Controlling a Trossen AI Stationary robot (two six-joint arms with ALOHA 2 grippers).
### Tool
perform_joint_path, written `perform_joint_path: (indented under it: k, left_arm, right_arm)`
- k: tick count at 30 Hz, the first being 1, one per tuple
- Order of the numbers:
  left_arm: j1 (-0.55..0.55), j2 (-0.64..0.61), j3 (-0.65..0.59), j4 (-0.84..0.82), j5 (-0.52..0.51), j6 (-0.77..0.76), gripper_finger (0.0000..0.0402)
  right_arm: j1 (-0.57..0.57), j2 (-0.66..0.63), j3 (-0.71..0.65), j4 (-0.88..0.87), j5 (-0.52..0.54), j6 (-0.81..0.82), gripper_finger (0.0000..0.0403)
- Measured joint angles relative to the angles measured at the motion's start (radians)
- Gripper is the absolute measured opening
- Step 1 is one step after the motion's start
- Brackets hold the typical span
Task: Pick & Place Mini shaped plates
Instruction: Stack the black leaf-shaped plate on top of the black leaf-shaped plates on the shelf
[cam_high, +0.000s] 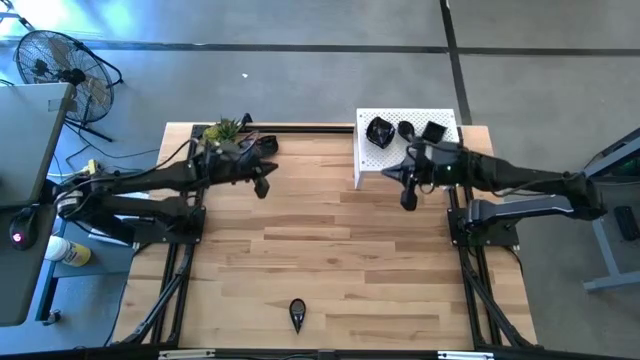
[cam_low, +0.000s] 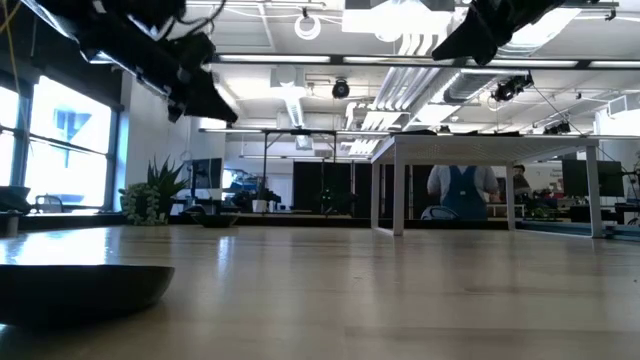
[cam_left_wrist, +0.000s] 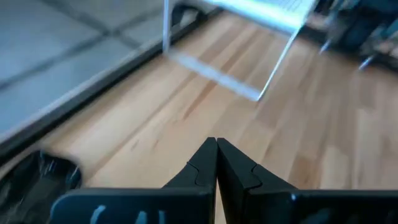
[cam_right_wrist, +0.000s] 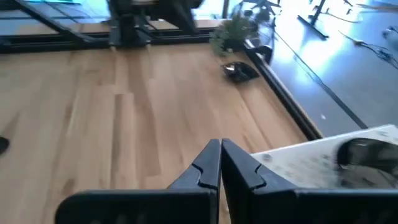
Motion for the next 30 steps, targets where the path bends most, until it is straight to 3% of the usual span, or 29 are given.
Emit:
perform_joint_path:
  k: [4,11,17,22,30]
  left_arm:
    - [0.108,0.075,0.055,-0.102,0.081,0.001,0.0001]
    - [0.257,0.290,0.229,-0.270,0.106,0.008,0.0009]
    - [0.360,0.473,0.396,-0.439,0.111,0.104,0.0075]
    - [0.470,0.605,0.506,-0.501,0.195,0.194,0.0136]
    - [0.570,0.809,0.678,-0.578,0.214,0.395,0.0155]
  right_arm:
    - [0.049,0.002,-0.066,0.104,0.000,-0.002,0.0001]
    - [0.107,0.002,-0.168,0.236,-0.001,-0.007,0.0001]
    - [0.130,0.002,-0.220,0.288,-0.001,-0.023,0.0001]
    - [0.146,0.002,-0.232,0.314,-0.007,-0.029,0.0002]
    - [0.161,0.002,-0.231,0.332,-0.014,-0.068,0.0002]
